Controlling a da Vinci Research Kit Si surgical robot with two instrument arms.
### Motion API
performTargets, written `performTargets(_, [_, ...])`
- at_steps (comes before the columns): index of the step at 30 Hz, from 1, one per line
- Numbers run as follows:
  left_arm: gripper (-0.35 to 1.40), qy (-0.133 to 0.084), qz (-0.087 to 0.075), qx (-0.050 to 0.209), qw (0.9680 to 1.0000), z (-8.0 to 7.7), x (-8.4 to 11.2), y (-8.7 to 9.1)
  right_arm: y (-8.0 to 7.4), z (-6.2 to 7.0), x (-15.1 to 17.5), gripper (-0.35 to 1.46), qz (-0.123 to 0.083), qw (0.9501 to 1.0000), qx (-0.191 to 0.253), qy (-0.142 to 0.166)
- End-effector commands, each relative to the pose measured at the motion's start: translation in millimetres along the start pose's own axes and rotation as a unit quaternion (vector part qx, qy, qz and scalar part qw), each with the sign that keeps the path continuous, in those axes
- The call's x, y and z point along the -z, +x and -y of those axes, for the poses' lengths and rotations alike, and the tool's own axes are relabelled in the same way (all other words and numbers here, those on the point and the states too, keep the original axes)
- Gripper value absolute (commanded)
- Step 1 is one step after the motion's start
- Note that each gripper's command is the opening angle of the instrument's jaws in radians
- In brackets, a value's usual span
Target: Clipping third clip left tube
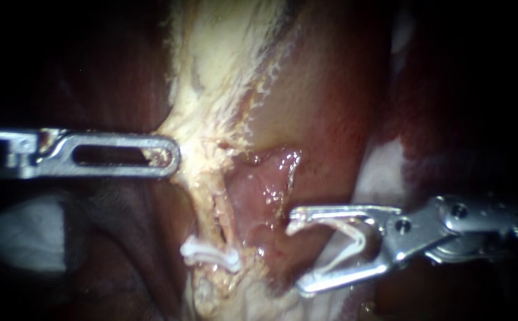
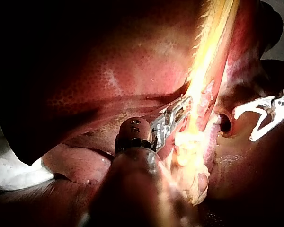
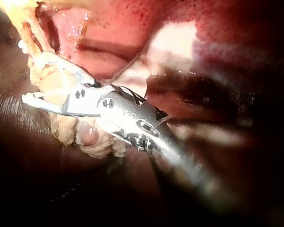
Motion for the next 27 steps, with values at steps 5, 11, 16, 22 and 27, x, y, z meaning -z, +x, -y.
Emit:
performTargets(5, [-0.35, 0.0, 0.0, 0.0, 1.0, 0.0, 0.0, 0.0, -0.9, -1.4, -3.1, 0.58, 0.0, 0.9998, -0.018, -0.001])
performTargets(11, [-0.35, 0.0, 0.0, 0.0, 1.0, 0.2, 0.0, 0.1, -1.7, -2.8, -5.2, 0.58, 0.001, 0.9996, -0.028, -0.005])
performTargets(16, [-0.35, -0.001, 0.001, 0.001, 1.0, 0.5, 0.0, 0.3, -2.4, -3.7, -6.2, 0.58, 0.001, 0.9996, -0.027, -0.008])
performTargets(22, [-0.35, -0.002, 0.002, -0.002, 1.0, 0.9, 0.1, 0.5, -3.2, -4.3, -7.3, 0.58, 0.011, 0.9995, -0.029, -0.01])
performTargets(27, [-0.35, -0.002, 0.002, -0.002, 1.0, 1.0, 0.2, 0.6, -3.8, -4.7, -8.1, 0.58, 0.02, 0.9993, -0.028, -0.012])
